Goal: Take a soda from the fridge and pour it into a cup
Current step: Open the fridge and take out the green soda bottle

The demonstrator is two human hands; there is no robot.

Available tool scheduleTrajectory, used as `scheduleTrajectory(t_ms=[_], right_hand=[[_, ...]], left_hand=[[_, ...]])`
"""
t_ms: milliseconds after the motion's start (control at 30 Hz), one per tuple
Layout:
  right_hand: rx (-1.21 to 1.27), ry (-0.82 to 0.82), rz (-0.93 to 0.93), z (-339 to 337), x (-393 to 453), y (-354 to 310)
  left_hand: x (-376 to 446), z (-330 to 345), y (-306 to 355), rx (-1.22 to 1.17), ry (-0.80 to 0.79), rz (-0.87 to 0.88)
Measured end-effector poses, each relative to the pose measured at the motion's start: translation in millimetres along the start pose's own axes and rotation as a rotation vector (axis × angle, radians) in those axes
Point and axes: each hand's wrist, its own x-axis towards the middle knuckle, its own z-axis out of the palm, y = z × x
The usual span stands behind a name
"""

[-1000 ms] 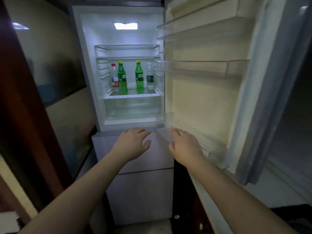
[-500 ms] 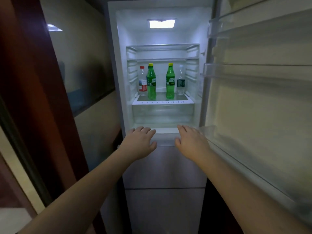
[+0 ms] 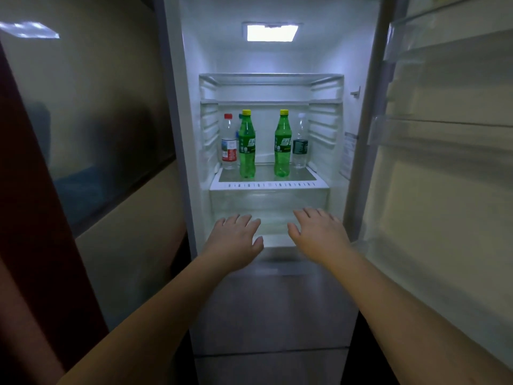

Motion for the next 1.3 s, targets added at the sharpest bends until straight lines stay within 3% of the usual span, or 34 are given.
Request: scheduleTrajectory(t_ms=[200,767,1133,1300], right_hand=[[0.023,-0.011,-0.043,18,61,14],[0.114,0.011,-0.076,44,207,39],[0.194,0.128,0.019,45,287,34],[0.356,0.203,0.12,45,326,32]], left_hand=[[62,-1,-19,0.01,0.08,-0.044],[194,19,-15,0.157,0.096,-0.025],[284,43,-36,0.091,0.137,0.036],[320,48,-45,0.036,0.059,0.04]])
